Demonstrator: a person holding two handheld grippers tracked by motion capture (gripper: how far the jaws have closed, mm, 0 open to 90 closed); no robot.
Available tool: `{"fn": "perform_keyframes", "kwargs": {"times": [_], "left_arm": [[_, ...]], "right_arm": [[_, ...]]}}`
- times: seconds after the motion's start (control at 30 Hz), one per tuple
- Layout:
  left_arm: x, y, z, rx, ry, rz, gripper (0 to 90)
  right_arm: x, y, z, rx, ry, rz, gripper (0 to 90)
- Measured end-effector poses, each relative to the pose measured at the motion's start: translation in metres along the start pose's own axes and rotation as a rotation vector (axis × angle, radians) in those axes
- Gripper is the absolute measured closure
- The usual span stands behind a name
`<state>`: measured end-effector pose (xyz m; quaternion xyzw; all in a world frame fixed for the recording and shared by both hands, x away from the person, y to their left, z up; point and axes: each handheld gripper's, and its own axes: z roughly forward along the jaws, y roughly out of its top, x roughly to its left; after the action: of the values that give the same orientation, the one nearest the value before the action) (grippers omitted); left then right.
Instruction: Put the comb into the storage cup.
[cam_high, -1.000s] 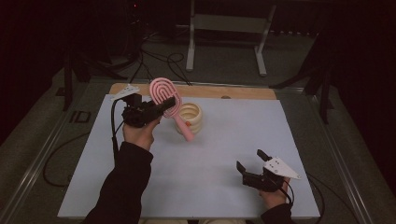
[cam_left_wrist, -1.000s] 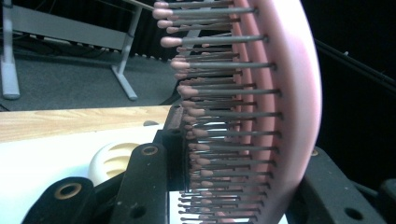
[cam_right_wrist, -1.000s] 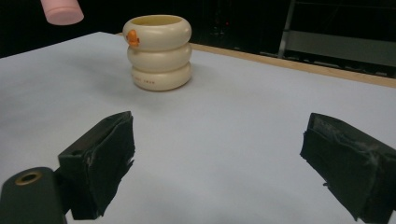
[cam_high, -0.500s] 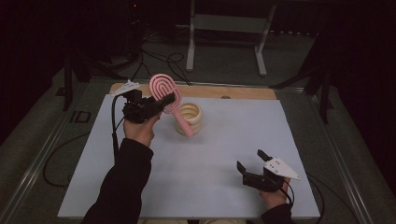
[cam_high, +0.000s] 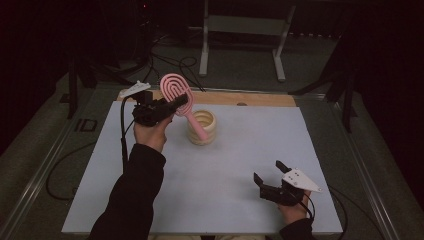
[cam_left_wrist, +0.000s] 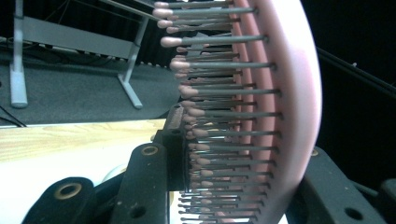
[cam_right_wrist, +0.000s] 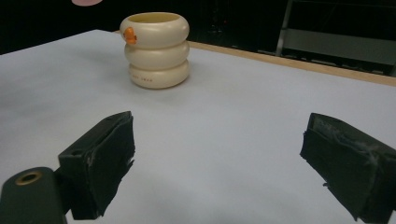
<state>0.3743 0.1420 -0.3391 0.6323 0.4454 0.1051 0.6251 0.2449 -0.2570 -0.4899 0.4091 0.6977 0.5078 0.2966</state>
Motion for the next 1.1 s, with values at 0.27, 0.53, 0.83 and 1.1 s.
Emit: {"fn": "perform_keyframes", "kwargs": {"times": [0.27,0.53,0.83,1.1], "left_arm": [[0.003,0.004,0.003,-0.008,0.022,-0.005,64.7],[0.009,0.004,0.008,-0.008,0.036,-0.017,64.7],[0.011,0.008,0.014,-0.005,0.062,0.004,64.7],[0.013,0.01,0.018,-0.003,0.083,0.013,64.7]], "right_arm": [[-0.002,0.0,0.0,0.001,-0.005,0.005,9.0],[-0.002,-0.001,0.001,0.005,-0.005,0.003,9.0],[-0.001,-0.001,0.001,0.008,0.002,0.008,9.0],[0.0,-0.001,0.001,0.011,-0.002,0.008,9.1]]}}
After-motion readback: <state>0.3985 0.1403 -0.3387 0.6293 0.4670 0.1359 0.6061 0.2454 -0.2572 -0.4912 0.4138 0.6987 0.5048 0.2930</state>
